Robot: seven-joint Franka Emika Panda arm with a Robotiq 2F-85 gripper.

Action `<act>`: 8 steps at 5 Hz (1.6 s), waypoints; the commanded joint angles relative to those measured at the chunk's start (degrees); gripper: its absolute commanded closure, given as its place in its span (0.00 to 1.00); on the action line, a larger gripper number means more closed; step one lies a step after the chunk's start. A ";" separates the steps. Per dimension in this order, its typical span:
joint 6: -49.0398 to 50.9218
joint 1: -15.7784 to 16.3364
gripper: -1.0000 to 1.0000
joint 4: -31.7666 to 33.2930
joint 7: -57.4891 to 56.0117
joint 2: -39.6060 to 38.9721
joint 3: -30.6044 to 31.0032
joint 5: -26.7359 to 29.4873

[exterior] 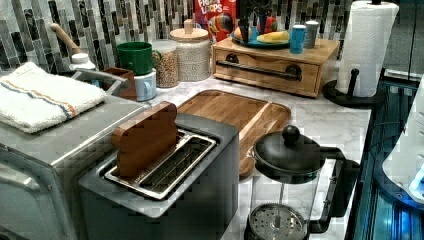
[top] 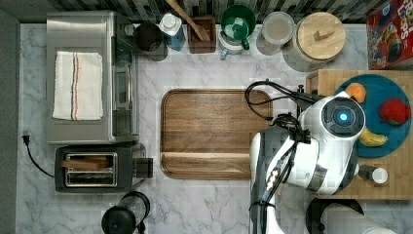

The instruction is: Open the drawer.

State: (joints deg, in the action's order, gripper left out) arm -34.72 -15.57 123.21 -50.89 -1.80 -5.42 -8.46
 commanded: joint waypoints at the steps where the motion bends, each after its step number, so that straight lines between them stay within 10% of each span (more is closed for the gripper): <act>1: -1.62 1.04 0.00 0.42 -5.32 2.62 1.49 1.28; 2: -15.35 -1.96 0.00 -2.46 -12.06 -16.44 0.57 4.62; 8: -20.94 2.67 0.00 3.87 0.44 -14.10 -1.25 -1.55</act>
State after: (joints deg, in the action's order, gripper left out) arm -56.54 -15.83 126.45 -56.65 -17.88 -6.12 -10.83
